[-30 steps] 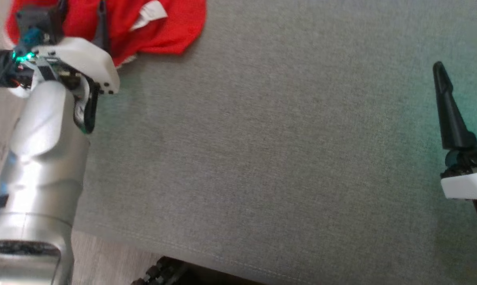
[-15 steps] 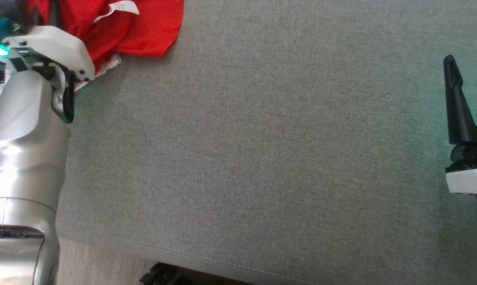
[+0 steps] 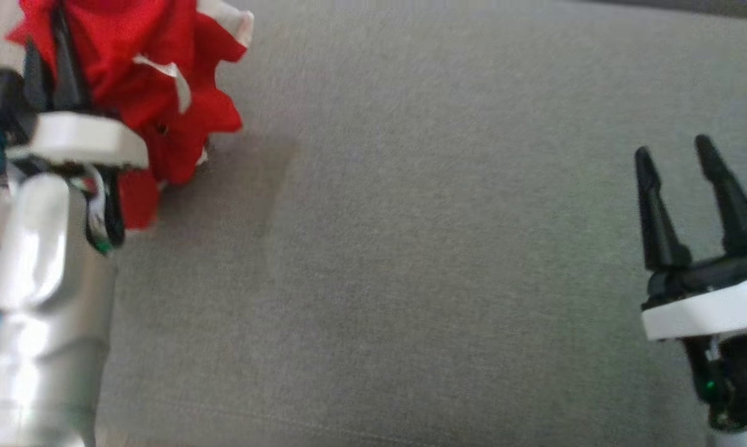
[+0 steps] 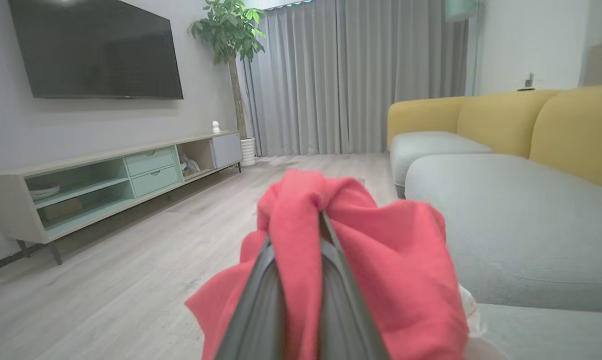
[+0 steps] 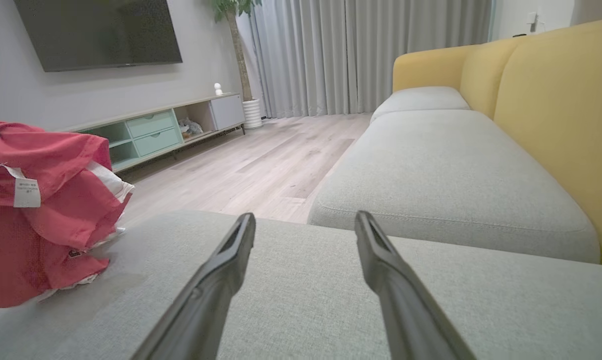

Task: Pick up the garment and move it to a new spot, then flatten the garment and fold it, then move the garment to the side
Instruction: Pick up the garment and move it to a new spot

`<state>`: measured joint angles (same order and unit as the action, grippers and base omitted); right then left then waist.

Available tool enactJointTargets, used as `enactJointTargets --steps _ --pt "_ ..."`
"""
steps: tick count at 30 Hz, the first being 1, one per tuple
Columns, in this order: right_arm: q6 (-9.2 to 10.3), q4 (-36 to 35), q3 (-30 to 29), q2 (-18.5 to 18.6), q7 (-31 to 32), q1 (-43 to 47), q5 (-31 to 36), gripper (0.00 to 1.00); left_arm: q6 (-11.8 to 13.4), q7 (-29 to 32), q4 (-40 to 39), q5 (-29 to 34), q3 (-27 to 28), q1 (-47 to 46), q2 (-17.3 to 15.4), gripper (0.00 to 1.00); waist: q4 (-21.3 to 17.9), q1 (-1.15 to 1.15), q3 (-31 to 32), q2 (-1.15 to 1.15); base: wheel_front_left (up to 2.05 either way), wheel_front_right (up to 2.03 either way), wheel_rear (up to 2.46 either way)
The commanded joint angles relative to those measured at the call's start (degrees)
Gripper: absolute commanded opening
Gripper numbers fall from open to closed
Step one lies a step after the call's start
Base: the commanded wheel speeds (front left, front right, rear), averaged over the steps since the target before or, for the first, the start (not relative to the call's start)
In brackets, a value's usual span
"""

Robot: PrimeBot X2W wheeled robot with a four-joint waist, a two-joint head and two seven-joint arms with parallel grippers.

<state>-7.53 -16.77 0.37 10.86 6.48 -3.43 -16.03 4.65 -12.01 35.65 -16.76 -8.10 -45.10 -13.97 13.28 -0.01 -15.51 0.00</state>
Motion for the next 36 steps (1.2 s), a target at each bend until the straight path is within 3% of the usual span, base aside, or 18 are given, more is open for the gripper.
enactJointTargets --steps 1,8,13,18,24,30,32,33,34,36 --pt "0.04 -1.3 1.7 -0.2 -0.6 0.4 0.3 1.00 0.7 0.5 -5.4 -0.2 1.3 1.2 -2.6 0.00 -3.2 0.01 3.9 0.00 0.00 0.00 0.00" --pt "0.04 0.4 2.1 -2.3 -1.7 2.2 0.3 1.00 3.0 5.9 -25.2 -0.9 -1.9 15.0 0.5 0.00 -9.6 0.01 6.3 0.00 0.00 0.00 0.00" --pt "0.04 0.8 2.5 -2.9 -2.3 1.6 0.0 1.00 1.5 9.6 -32.0 0.2 -10.0 17.9 5.1 0.00 -15.5 0.01 4.5 0.00 0.00 0.00 0.00" --pt "0.04 1.9 3.1 -3.2 -3.6 0.0 -0.8 1.00 -2.2 11.5 -29.9 1.0 -19.5 14.3 9.4 0.00 -21.8 0.01 1.4 0.00 0.00 0.00 0.00" --pt "0.04 4.3 2.7 -3.8 -5.6 -1.2 -1.9 1.00 -5.3 10.4 -24.9 -0.6 -30.6 10.0 11.0 0.00 -27.0 0.01 -1.9 0.00 0.00 0.00 0.00" --pt "0.04 6.6 2.6 -4.5 -7.3 -1.9 -2.3 1.00 -4.9 9.8 -18.0 -7.2 -41.5 10.1 11.1 0.00 -28.3 0.01 -2.7 0.00 0.00 0.00 0.00" --pt "0.04 6.9 2.4 -4.5 -7.5 -1.9 -2.3 1.00 -4.7 9.4 -17.1 -7.6 -42.3 9.8 11.1 0.00 -28.0 0.01 -2.5 0.00 0.00 0.00 0.00" --pt "0.04 7.2 2.3 -4.5 -7.6 -1.9 -2.3 1.00 -4.4 9.2 -16.4 -7.9 -43.0 9.5 11.1 0.32 -27.6 0.01 -2.2 0.00 0.00 0.00 0.00" --pt "0.04 7.5 2.3 -4.5 -7.5 -1.9 -2.3 1.00 -4.1 8.9 -15.8 -7.9 -43.6 9.2 11.1 1.00 -27.1 0.01 -1.9 0.00 0.00 0.00 0.00" --pt "0.04 7.8 2.4 -4.3 -7.4 -1.7 -2.2 1.00 -3.0 7.9 -15.3 -7.9 -43.8 8.6 11.1 1.00 -26.1 0.01 -1.0 0.00 0.00 0.00 0.00"
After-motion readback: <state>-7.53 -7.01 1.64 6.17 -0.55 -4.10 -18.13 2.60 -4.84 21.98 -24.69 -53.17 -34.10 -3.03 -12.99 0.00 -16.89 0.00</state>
